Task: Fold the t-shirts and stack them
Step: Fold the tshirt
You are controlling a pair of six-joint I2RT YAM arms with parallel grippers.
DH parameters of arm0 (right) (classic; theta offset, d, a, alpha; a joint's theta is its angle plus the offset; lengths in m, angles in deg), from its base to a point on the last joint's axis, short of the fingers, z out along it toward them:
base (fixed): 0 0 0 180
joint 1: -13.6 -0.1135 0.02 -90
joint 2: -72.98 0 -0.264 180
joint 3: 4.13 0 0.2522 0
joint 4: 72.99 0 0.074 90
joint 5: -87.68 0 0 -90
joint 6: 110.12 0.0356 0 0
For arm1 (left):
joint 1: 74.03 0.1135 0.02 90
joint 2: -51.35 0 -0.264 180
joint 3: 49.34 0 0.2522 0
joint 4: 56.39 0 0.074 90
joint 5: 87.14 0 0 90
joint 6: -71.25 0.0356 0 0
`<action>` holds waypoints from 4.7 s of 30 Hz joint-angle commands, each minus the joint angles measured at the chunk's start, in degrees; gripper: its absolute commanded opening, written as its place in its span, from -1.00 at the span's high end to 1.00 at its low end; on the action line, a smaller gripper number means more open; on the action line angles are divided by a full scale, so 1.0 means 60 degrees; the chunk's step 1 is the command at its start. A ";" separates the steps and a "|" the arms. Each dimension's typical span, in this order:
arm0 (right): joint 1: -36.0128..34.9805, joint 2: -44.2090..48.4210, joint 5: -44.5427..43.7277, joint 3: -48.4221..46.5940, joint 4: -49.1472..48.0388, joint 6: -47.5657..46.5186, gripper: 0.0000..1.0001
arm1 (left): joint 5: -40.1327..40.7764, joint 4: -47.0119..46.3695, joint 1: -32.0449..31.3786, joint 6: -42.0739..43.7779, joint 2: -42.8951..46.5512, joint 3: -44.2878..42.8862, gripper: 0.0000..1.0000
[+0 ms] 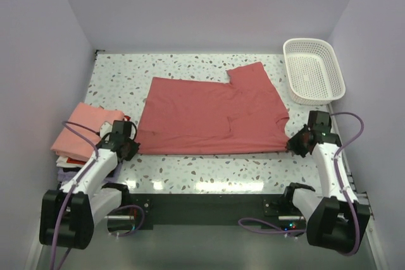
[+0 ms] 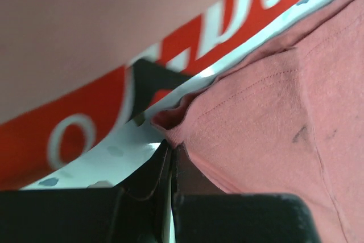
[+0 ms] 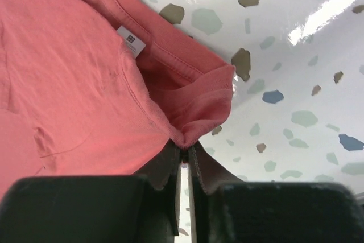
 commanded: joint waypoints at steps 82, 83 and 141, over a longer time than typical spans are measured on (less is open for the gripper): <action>-0.2643 -1.1910 -0.0173 -1.1343 -0.5286 -0.3442 -0.03 | 0.1864 -0.0655 -0.1065 0.5218 -1.2845 -1.4496 0.10; -0.2642 -1.1997 -0.0173 -1.1387 -0.5242 -0.3428 -0.03 | 0.1937 -0.0568 -0.1065 0.5203 -1.2889 -1.4525 0.10; -0.2291 -1.3275 -0.0715 -1.3629 -0.4378 -0.2505 1.00 | 0.1777 -0.1255 -0.1051 0.4924 -1.2070 -1.3573 1.00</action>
